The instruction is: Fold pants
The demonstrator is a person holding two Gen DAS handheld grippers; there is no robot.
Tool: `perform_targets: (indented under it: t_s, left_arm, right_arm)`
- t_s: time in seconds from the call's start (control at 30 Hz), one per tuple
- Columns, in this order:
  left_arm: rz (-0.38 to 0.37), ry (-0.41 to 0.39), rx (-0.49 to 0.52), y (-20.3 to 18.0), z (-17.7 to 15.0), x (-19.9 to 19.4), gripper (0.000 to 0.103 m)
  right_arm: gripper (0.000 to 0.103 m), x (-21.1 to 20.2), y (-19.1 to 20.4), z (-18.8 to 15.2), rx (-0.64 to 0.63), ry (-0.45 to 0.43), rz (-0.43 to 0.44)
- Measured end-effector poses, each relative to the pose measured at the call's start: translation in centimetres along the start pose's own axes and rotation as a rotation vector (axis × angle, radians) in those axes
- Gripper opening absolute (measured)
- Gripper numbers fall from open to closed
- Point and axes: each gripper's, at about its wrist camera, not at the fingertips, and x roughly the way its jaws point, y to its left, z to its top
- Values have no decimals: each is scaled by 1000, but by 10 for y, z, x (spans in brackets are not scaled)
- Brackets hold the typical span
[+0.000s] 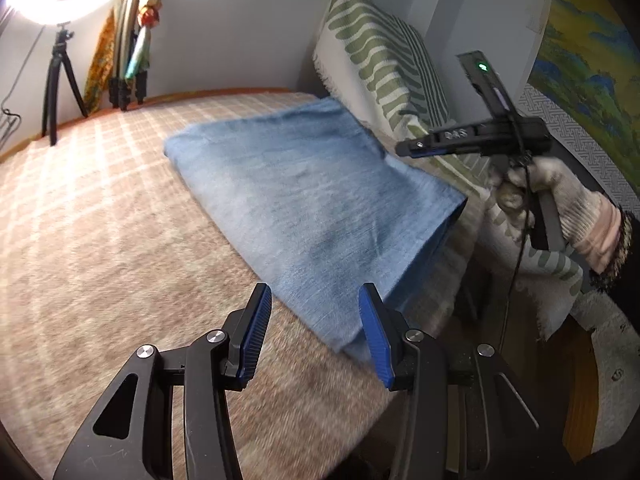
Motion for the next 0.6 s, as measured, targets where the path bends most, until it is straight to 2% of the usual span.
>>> perform_targets:
  t_s: [0.17, 0.33, 0.53, 0.6]
  left_arm:
    - [-11, -33, -10, 6, 8, -35, 44]
    - [-8, -85, -7, 17, 21, -78, 44]
    - [-4, -99, 11, 28, 35, -114, 44]
    - [-16, -86, 10, 30, 38, -117, 55]
  right_arm:
    - [31, -8, 21, -28, -43, 52, -70]
    - [34, -9, 12, -59, 29, 115, -98]
    - [35, -43, 15, -74, 89, 92, -112]
    - [40, -57, 21, -73, 81, 65, -97]
